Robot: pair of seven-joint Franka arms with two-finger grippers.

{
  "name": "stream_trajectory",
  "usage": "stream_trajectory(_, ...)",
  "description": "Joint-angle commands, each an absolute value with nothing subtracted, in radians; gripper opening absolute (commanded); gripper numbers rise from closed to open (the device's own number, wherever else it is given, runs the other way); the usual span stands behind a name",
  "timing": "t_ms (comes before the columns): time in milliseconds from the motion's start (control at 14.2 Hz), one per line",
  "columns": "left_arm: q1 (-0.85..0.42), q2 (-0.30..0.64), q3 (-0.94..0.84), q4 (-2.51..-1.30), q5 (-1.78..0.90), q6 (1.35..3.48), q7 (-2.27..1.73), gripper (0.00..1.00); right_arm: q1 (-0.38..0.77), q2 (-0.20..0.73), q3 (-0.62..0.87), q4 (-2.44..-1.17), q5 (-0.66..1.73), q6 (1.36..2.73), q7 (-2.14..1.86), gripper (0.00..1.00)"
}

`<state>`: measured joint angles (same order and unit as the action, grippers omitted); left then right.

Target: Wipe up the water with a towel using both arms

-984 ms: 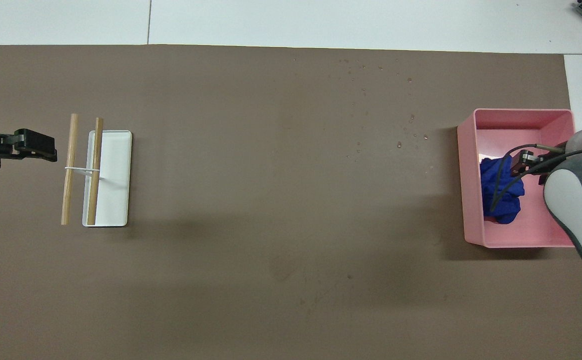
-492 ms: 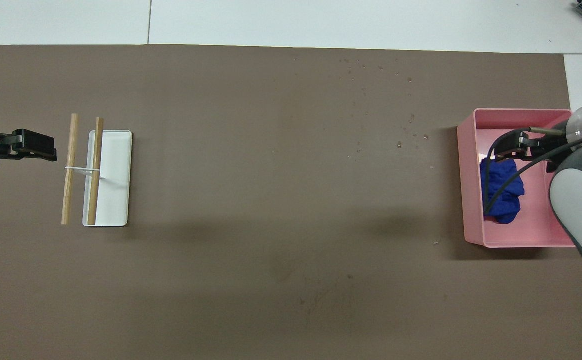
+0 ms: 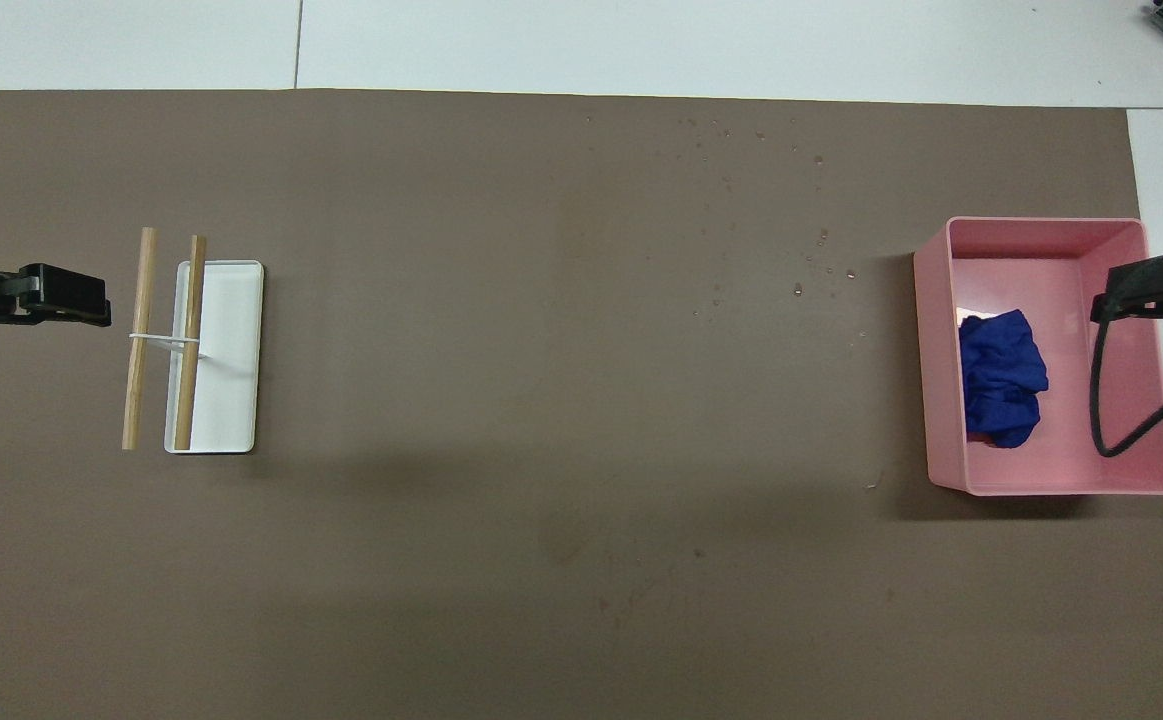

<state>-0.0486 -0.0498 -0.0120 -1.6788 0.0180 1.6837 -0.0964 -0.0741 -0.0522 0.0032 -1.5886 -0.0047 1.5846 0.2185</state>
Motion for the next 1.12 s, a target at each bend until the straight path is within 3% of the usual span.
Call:
stream_trajectory(0,-0.067,-0.08,-0.006,-1.71,0.026,1.68,-0.087,1.0,-0.075,-0.038,0.006,-1.562,0.026,1.536,0.151,1.0)
stream_trajectory(1055,-0.069,-0.08,-0.008,-1.707,0.026,1.671,-0.087,1.0,-0.052,-0.008,0.021,-1.555,-0.017,1.525,0.15,1.0)
